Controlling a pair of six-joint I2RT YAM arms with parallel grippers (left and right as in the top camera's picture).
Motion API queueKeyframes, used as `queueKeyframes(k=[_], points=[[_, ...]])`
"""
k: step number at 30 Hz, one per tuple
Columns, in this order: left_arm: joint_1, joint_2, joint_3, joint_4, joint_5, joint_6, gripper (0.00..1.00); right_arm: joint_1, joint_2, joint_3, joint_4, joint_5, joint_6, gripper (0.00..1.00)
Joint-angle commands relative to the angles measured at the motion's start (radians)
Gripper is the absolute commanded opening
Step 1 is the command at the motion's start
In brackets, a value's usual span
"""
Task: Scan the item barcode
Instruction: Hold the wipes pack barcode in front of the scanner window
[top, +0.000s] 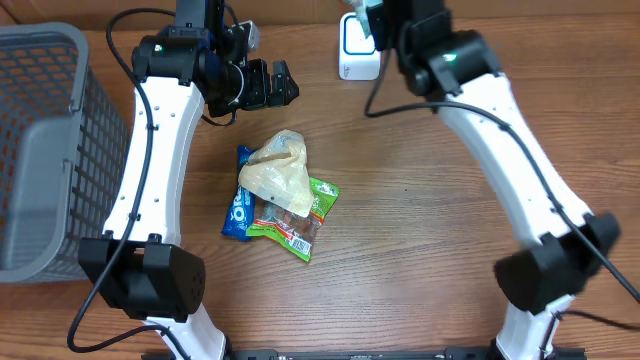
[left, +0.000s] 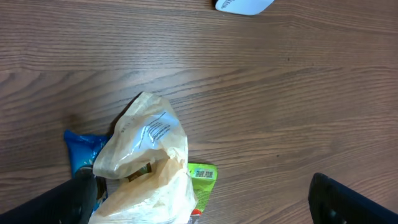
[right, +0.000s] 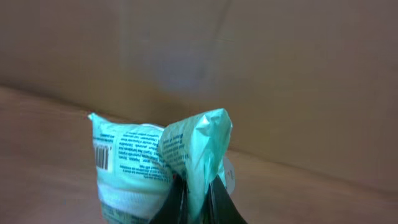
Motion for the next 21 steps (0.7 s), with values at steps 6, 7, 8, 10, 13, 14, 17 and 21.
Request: queueKeyframes(k=[6, 7, 8, 10, 13, 14, 17, 21], points=[[-0.005, 0.002, 0.019, 0.001, -0.007, 0.008, 1.0, 0.006, 0.251, 0.012, 0.316, 0.389, -0.322, 0.04], [-0.005, 0.002, 0.019, 0.001, -0.007, 0.008, 1.0, 0.006, 0.267, 0.012, 0.355, 0.388, -0.338, 0.04], [-0.005, 0.002, 0.019, 0.001, -0.007, 0.008, 1.0, 0.006, 0.273, 0.012, 0.366, 0.386, -0.343, 0.04], [-0.005, 0.002, 0.019, 0.001, -0.007, 0.008, 1.0, 0.006, 0.301, 0.012, 0.41, 0.358, -0.369, 0.04], [-0.005, 0.002, 0.019, 0.001, -0.007, 0.008, 1.0, 0.006, 0.327, 0.012, 0.47, 0.339, -0.419, 0.04], [-0.005, 0.002, 0.019, 0.001, -0.007, 0.008, 1.0, 0.006, 0.334, 0.012, 0.482, 0.334, -0.43, 0.04], [-0.005, 0.002, 0.019, 0.001, -0.007, 0.008, 1.0, 0.01, 0.355, 0.012, 0.509, 0.311, -0.476, 0.04], [-0.005, 0.002, 0.019, 0.001, -0.007, 0.008, 1.0, 0.017, 0.387, 0.012, 0.505, 0.31, -0.528, 0.04]])
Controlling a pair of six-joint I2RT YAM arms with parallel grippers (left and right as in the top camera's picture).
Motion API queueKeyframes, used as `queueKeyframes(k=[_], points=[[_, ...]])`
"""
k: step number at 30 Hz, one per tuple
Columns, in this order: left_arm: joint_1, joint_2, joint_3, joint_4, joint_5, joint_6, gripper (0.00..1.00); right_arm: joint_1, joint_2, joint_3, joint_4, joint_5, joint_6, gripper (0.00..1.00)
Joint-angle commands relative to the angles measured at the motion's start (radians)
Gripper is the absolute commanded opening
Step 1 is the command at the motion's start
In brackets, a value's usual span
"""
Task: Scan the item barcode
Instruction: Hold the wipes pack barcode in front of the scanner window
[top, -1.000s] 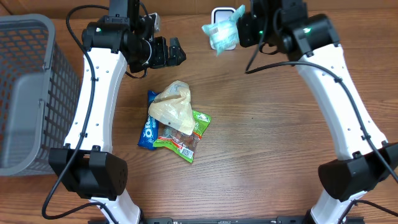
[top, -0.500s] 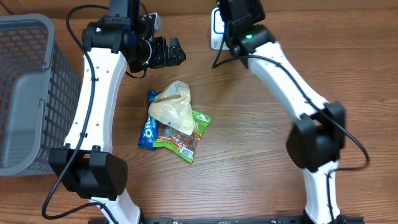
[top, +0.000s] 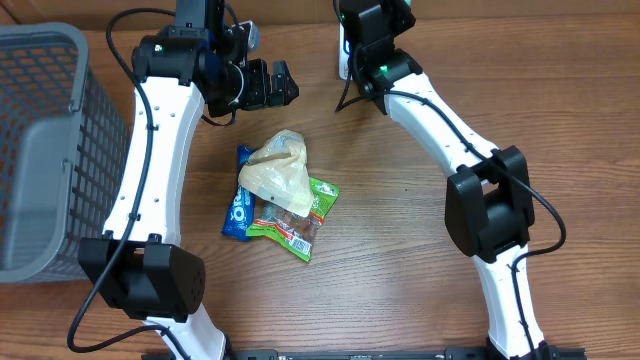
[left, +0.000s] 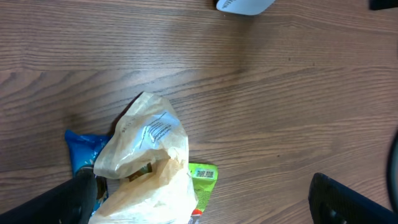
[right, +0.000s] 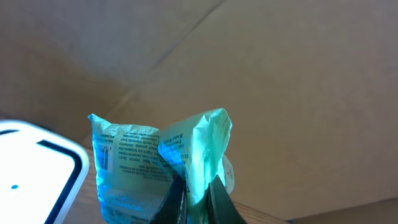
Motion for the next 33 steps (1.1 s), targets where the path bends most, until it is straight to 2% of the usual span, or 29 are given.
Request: queueKeyframes(k=[1, 11, 15, 18, 20, 33], points=[[-0.005, 0.002, 0.019, 0.001, -0.005, 0.009, 1.0, 0.016, 0.049, 0.016, 0.008, -0.005, -0.062, 0.04], [-0.005, 0.002, 0.019, 0.001, -0.005, 0.008, 1.0, 0.035, 0.055, 0.016, 0.014, -0.042, -0.076, 0.04], [-0.005, 0.002, 0.019, 0.001, -0.005, 0.008, 1.0, 0.033, 0.064, 0.016, 0.06, -0.042, -0.219, 0.04], [-0.005, 0.002, 0.019, 0.001, -0.005, 0.008, 1.0, 0.031, 0.096, 0.016, 0.163, -0.046, -0.417, 0.04], [-0.005, 0.002, 0.019, 0.001, -0.005, 0.008, 1.0, 0.031, 0.11, 0.016, 0.177, -0.051, -0.467, 0.04], [-0.005, 0.002, 0.019, 0.001, -0.005, 0.008, 1.0, 0.024, 0.116, 0.01, 0.176, -0.031, -0.47, 0.04]])
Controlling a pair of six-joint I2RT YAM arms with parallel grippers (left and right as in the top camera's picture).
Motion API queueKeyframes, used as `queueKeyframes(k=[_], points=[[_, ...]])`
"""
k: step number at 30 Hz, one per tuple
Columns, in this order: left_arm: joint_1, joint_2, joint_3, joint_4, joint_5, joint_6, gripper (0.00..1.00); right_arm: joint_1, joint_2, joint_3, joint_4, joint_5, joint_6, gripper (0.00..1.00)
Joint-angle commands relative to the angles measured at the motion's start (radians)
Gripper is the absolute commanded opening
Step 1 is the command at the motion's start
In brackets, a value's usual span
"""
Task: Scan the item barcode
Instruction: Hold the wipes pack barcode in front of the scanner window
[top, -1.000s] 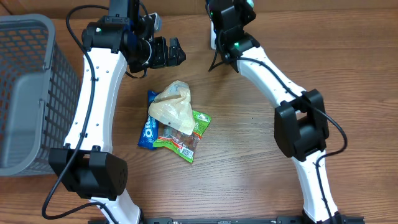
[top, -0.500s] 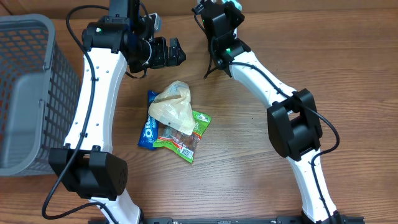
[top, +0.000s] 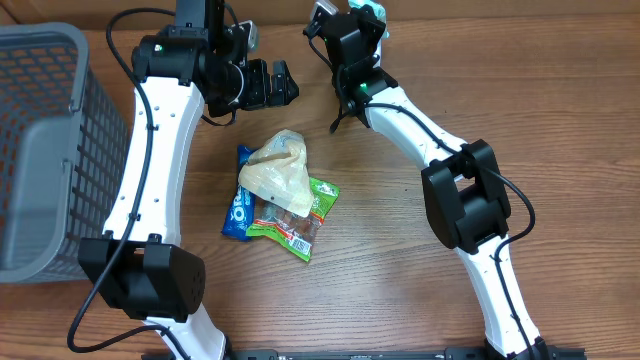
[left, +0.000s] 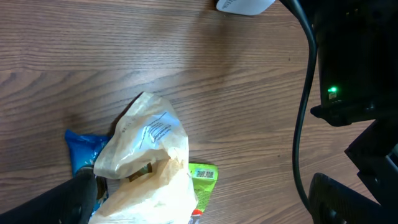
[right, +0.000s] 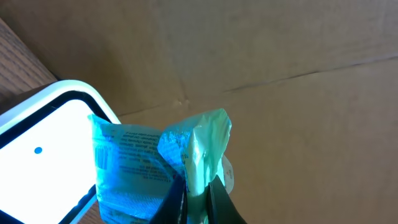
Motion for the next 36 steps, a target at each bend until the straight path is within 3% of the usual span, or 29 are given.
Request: queueKeyframes(k=[1, 18, 36], points=[[-0.005, 0.002, 0.019, 0.001, -0.005, 0.008, 1.0, -0.011, -0.008, 0.01, 0.011, 0.017, -0.008, 0.04], [-0.005, 0.002, 0.019, 0.001, -0.005, 0.008, 1.0, -0.034, -0.008, 0.01, 0.122, -0.072, -0.145, 0.04], [-0.005, 0.002, 0.019, 0.001, -0.005, 0.008, 1.0, 0.003, 0.022, 0.009, -0.123, -0.088, -0.059, 0.04]])
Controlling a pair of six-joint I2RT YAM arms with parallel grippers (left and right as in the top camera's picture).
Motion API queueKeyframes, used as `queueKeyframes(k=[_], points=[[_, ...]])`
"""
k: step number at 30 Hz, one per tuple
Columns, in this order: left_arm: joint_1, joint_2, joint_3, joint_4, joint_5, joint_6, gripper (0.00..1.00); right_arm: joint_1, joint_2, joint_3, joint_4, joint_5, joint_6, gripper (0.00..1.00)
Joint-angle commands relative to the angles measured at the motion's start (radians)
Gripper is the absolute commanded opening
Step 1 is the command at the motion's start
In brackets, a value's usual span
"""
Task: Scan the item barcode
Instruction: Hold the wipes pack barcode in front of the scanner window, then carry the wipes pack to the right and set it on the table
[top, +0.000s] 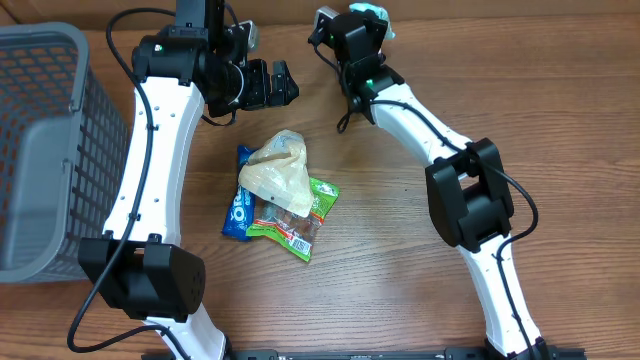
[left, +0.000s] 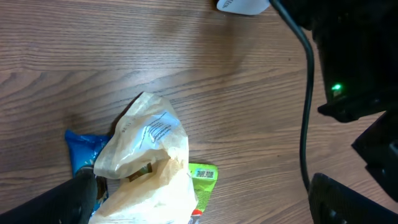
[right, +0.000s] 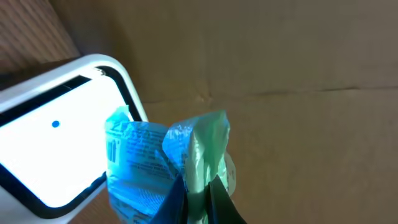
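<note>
A teal packet (right: 158, 165) is pinched by its crimped edge in my right gripper (right: 198, 186), which is shut on it. The packet hangs right in front of the white, lit face of the scanner (right: 50, 155), with its printed side turned toward that face. Overhead, the right gripper (top: 366, 14) and the teal packet (top: 380, 10) are at the table's back edge, and the arm hides the scanner. My left gripper (top: 272, 84) is open and holds nothing, hovering behind the pile of packets. Its dark fingers (left: 59, 199) frame the pile in the wrist view.
A pile lies mid-table: a beige bag (top: 275, 168) on a blue packet (top: 238, 215) and a green packet (top: 305, 225). A grey mesh basket (top: 40, 150) stands at the left edge. A cardboard wall (right: 280, 74) rises behind the scanner.
My right gripper has shifted slightly right with the teal packet. The packet is turned a little, and the scanner face sits lower and further left in the wrist view. The left arm has not moved.
My right gripper held the teal packet up at the back of the table, facing the cardboard wall. Then the scanner's edge came into its view. Then the packet was in front of the lit scanner face, and it stays there now. The left gripper stayed open throughout.
</note>
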Motion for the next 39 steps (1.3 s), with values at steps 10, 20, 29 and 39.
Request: queueKeyframes(k=[10, 20, 29, 39], points=[[-0.005, 0.002, 0.019, 0.001, -0.004, 0.008, 1.0, 0.037, 0.018, 0.004, -0.196, -0.015, 0.028, 0.04], [-0.005, 0.002, 0.019, 0.001, -0.004, 0.008, 1.0, 0.054, 0.018, 0.004, -0.202, -0.016, 0.057, 0.04], [-0.005, 0.002, 0.019, 0.001, -0.004, 0.009, 1.0, 0.054, -0.048, 0.007, -0.093, -0.025, 0.112, 0.04], [-0.005, 0.002, 0.019, 0.001, -0.004, 0.008, 1.0, 0.042, -0.406, 0.007, -0.383, -0.115, 0.471, 0.04]])
